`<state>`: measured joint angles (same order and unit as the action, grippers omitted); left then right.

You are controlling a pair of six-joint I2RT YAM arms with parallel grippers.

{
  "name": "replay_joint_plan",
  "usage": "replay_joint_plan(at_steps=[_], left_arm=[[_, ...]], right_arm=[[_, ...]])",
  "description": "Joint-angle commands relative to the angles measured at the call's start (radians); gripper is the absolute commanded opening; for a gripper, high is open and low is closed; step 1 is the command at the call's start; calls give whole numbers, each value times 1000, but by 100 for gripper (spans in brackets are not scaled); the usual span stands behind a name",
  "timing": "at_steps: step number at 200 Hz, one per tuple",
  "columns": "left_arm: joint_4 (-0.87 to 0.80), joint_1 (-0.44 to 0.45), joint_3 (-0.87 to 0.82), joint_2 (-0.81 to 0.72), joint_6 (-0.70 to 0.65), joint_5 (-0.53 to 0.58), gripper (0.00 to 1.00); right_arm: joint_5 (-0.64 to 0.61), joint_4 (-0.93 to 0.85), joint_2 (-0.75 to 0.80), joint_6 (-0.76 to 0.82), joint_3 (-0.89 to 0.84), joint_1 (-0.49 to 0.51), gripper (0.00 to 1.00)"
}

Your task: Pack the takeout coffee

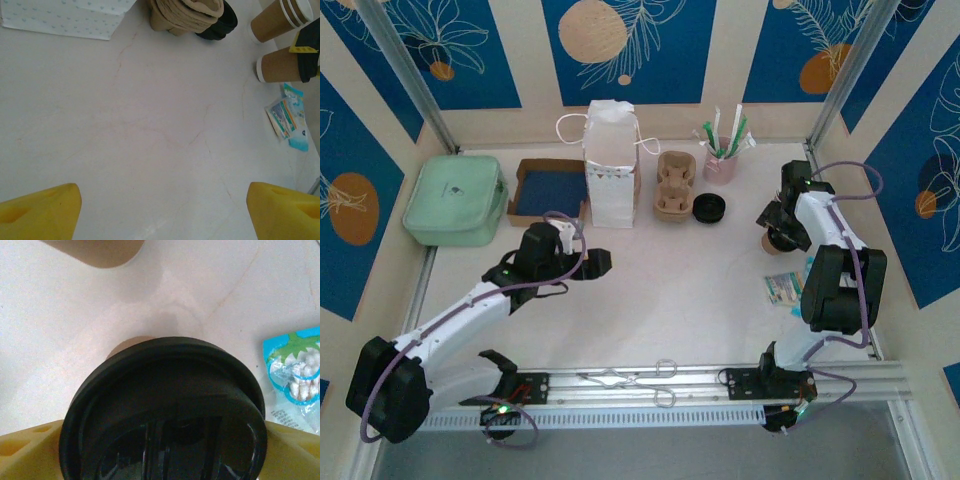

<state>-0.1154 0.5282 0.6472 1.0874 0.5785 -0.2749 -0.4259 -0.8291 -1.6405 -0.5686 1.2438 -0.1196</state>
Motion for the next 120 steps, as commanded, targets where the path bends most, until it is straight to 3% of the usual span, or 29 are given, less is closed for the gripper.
replay_joint_plan(at_steps=[1,120], left_arm=[[-22,-13,28,-21,-20,19,86],[-15,-14,38,-2,-21,19,86]], right_arm=[[30,-61,-13,4,29,6,99],[45,-85,-40,28,103,18,98]])
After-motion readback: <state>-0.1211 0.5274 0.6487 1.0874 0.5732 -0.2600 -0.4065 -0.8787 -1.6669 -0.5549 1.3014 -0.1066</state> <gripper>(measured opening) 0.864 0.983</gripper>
